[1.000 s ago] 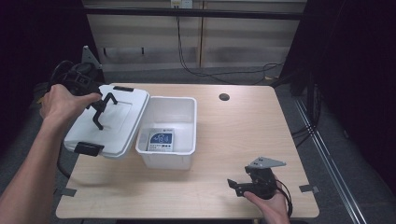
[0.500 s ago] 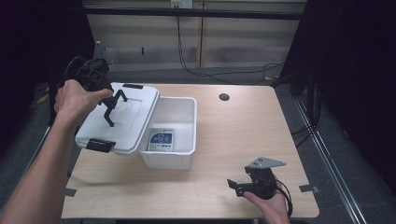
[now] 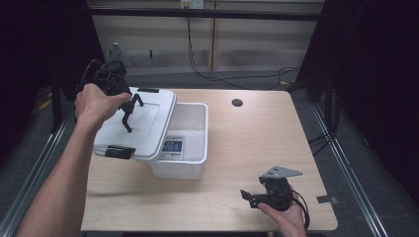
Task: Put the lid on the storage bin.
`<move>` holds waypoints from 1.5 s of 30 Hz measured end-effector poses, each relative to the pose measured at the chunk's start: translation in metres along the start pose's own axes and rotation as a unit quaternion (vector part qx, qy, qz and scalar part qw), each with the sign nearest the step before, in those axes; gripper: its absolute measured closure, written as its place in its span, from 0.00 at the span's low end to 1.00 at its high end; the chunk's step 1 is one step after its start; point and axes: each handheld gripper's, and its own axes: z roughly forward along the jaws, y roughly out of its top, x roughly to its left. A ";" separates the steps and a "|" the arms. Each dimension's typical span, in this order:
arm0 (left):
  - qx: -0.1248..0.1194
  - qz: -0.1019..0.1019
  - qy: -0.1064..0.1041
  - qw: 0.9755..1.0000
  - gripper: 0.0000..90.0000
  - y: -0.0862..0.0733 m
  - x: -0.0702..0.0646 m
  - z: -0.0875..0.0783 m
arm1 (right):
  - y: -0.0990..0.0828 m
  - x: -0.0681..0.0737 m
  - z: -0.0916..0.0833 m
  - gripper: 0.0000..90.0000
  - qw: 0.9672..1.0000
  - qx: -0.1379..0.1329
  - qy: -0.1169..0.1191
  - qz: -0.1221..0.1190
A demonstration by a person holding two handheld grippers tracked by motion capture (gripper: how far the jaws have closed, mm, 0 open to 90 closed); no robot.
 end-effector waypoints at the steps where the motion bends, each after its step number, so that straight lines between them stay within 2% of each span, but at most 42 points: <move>1: 0.001 0.002 0.002 1.000 0.95 0.001 -0.002 0.001 | 0.000 0.000 0.000 0.18 1.000 0.000 0.000 0.000; 5: -0.001 -0.005 0.000 1.000 0.94 0.002 -0.011 0.005 | 0.000 0.001 0.000 0.18 1.000 0.002 0.002 -0.002; 6: 0.001 0.002 0.001 1.000 0.94 0.003 -0.017 0.006 | 0.000 0.001 0.000 0.18 1.000 0.002 0.003 -0.002; 9: -0.008 -0.013 0.000 1.000 0.94 0.004 -0.023 0.006 | 0.000 0.001 0.000 0.18 1.000 0.003 0.003 -0.002; 11: -0.006 -0.021 -0.005 1.000 0.94 0.004 -0.025 0.006 | 0.000 0.001 0.000 0.18 1.000 0.004 0.004 -0.002; 14: -0.006 -0.023 -0.002 1.000 0.94 0.003 -0.032 0.007 | 0.000 0.002 0.000 0.18 1.000 0.004 0.006 -0.004; 16: -0.003 -0.022 -0.007 1.000 0.94 0.003 -0.035 0.009 | 0.000 0.002 0.000 0.18 1.000 0.003 0.007 -0.004; 20: -0.003 -0.022 -0.005 1.000 0.94 0.004 -0.039 0.013 | 0.000 0.002 0.000 0.18 1.000 0.003 0.007 -0.005; 22: 0.005 -0.023 0.000 1.000 0.94 0.005 -0.043 0.019 | 0.000 0.002 0.000 0.18 1.000 0.004 0.007 -0.004; 23: -0.004 -0.026 -0.002 1.000 0.94 0.005 -0.044 0.020 | 0.000 0.002 0.000 0.18 1.000 0.004 0.007 -0.004; 28: -0.005 -0.034 -0.011 0.999 0.94 0.006 -0.049 0.022 | 0.000 0.002 0.000 0.18 1.000 0.005 0.007 -0.006; 33: -0.002 -0.041 -0.012 0.999 0.94 0.007 -0.051 0.025 | 0.000 0.002 0.000 0.18 1.000 0.005 0.007 -0.007; 34: -0.003 -0.043 -0.005 0.999 0.94 0.007 -0.054 0.027 | -0.001 0.002 0.000 0.18 1.000 0.005 0.007 -0.008; 37: -0.002 -0.040 -0.010 0.999 0.94 0.009 -0.056 0.026 | 0.000 0.002 0.000 0.18 1.000 0.006 0.007 -0.007; 42: -0.009 -0.040 -0.004 0.999 0.95 0.012 -0.069 0.028 | -0.001 0.003 0.000 0.18 1.000 0.007 0.009 -0.006; 45: 0.001 -0.042 -0.012 0.999 0.95 0.015 -0.074 0.035 | -0.001 0.003 0.000 0.18 1.000 0.006 0.010 -0.009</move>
